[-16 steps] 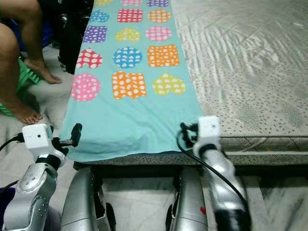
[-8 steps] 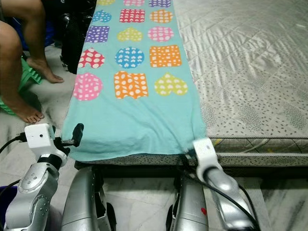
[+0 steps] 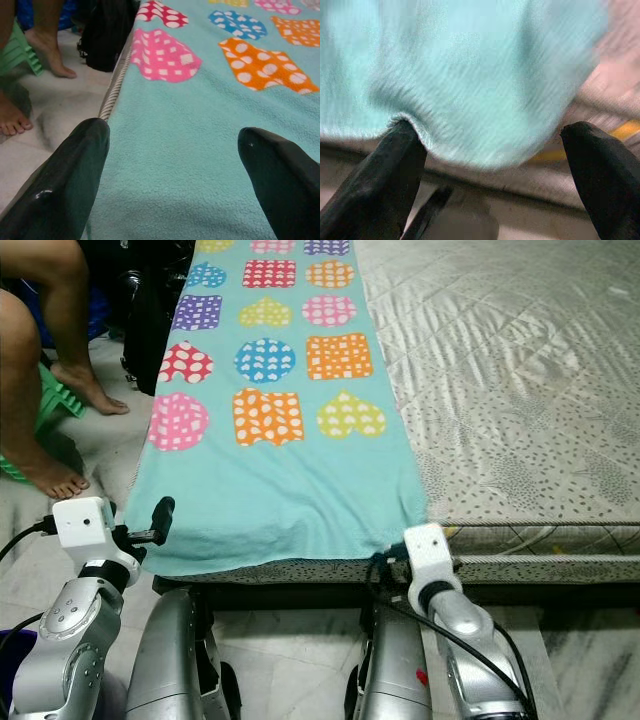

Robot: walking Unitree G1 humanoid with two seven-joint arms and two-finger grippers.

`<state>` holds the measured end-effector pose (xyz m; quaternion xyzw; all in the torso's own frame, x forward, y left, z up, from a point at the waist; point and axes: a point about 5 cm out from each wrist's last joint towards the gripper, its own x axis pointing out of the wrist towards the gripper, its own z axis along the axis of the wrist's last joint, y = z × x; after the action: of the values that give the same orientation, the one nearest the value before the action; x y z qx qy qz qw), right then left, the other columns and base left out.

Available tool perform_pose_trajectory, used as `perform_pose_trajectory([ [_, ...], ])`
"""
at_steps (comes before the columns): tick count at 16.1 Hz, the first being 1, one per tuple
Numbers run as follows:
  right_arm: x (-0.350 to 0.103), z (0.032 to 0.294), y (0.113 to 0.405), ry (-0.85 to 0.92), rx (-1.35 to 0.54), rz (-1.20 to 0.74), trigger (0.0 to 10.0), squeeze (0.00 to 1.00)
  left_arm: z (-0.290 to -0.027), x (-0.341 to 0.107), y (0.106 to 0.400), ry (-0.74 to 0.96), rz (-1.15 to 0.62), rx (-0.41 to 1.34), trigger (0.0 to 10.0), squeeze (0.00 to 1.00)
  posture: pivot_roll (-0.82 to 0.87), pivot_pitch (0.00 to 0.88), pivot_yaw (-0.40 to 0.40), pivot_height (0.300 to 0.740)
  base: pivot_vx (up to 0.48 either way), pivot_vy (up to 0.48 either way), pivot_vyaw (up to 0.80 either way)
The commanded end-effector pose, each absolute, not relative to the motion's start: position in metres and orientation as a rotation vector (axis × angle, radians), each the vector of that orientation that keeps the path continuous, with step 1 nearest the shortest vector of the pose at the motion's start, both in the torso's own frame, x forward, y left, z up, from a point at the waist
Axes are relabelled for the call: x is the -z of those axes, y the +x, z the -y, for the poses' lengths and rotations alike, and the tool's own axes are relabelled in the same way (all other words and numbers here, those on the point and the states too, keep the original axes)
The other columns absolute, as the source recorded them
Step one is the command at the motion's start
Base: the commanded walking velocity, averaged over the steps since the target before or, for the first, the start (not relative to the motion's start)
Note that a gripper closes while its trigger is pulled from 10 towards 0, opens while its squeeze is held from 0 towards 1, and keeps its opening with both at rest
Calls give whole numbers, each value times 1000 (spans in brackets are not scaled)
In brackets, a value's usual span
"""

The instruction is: Clean up the room

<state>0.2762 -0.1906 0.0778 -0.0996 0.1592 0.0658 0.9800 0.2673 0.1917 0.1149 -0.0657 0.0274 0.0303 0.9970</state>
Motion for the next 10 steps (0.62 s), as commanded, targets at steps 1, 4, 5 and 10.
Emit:
perform_pose_trajectory([
  [1, -95, 192, 281, -174, -86, -216, 10000, 0, -194, -116, 265, -141, -41, -70, 10000, 0, -26, 141, 19, 516, 0, 0, 0],
  [4, -108, 192, 284, -150, -37, -131, 10000, 0, -192, -116, 266, -146, -35, -69, 10000, 0, -27, 126, 16, 516, 0, 0, 0],
  [5, -107, 192, 284, -176, -45, -135, 10000, 0, -191, -116, 266, -143, -36, -67, 10000, 0, -28, 122, 15, 516, 0, 0, 0],
  [10, -96, 198, 275, -181, -54, -176, 10000, 0, -190, -113, 265, -145, -47, -60, 10000, 0, -34, 115, 11, 516, 0, 0, 0],
])
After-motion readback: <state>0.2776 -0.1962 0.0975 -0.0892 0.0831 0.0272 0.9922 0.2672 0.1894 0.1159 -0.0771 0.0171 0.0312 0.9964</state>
